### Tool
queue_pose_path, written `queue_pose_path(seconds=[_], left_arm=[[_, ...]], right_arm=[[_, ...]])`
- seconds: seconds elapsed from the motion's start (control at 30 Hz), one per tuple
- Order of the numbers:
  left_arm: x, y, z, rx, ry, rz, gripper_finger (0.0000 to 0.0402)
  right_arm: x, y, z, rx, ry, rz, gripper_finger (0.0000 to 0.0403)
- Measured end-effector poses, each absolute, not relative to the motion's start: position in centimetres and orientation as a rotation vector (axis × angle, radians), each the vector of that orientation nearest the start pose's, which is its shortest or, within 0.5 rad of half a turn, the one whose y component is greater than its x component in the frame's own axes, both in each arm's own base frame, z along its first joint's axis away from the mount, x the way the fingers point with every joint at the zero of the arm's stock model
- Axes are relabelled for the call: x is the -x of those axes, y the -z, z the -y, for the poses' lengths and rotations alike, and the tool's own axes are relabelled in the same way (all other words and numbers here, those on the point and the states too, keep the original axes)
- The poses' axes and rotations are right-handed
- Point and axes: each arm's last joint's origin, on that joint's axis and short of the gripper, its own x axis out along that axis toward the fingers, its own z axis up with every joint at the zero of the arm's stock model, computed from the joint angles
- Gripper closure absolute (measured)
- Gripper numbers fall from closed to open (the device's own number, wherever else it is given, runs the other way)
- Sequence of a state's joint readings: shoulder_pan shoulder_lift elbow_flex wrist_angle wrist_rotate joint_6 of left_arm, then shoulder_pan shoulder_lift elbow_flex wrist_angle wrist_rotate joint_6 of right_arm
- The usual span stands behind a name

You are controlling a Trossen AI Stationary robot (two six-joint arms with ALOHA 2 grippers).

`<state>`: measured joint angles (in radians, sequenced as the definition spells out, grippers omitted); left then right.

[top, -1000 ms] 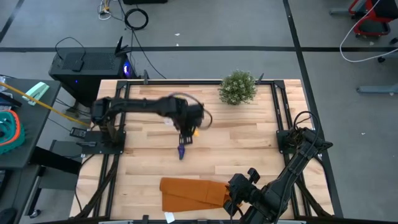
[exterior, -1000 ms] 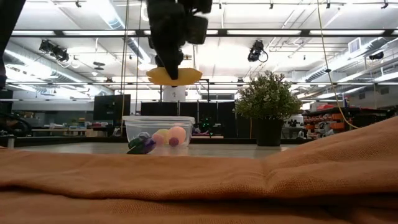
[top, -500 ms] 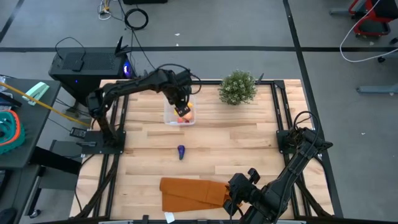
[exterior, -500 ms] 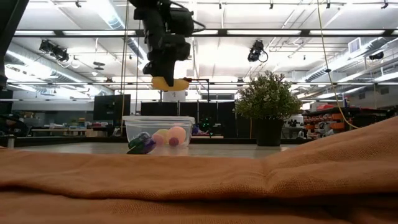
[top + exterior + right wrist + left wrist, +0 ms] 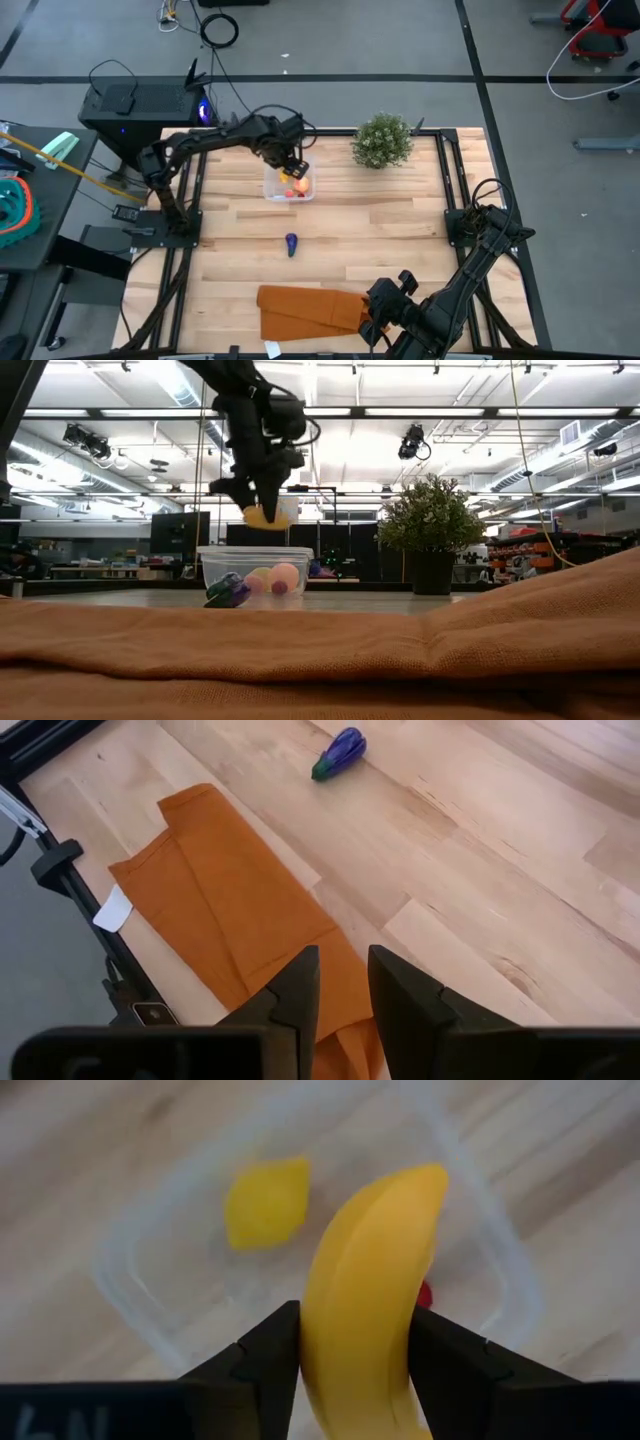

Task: Pick and placing Produce into tupperware
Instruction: Put the banana into the container

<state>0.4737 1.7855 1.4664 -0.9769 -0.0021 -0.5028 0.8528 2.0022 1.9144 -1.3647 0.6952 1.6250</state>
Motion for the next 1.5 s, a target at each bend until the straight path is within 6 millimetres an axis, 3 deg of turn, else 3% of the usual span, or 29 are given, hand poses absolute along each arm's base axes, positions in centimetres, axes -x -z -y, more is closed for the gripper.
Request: queue_pose_path(seconds=[0.2, 0.83, 1.13, 1.5], left_arm=[[-30.7, -22.5, -15.8, 0.823, -0.816, -1.186, 0.0232], [-30.5, -22.4, -16.0, 0.958, -1.161, -1.023, 0.0240], [-29.9, -20.8, -15.2, 1.012, -1.229, -1.044, 0.0225], [-30.4, -19.7, -14.3, 1.036, -1.225, -0.994, 0.0237]], right_arm=[[-27.1, -29.3, -28.1, -0.466, 0.645, -0.763, 0.0308], [-27.1, -29.3, -28.1, -0.464, 0.645, -0.759, 0.0308], [-27.1, -29.3, -28.1, -0.454, 0.645, -0.747, 0.0308], [-27.1, -29.3, -28.1, -0.445, 0.641, -0.749, 0.0308]])
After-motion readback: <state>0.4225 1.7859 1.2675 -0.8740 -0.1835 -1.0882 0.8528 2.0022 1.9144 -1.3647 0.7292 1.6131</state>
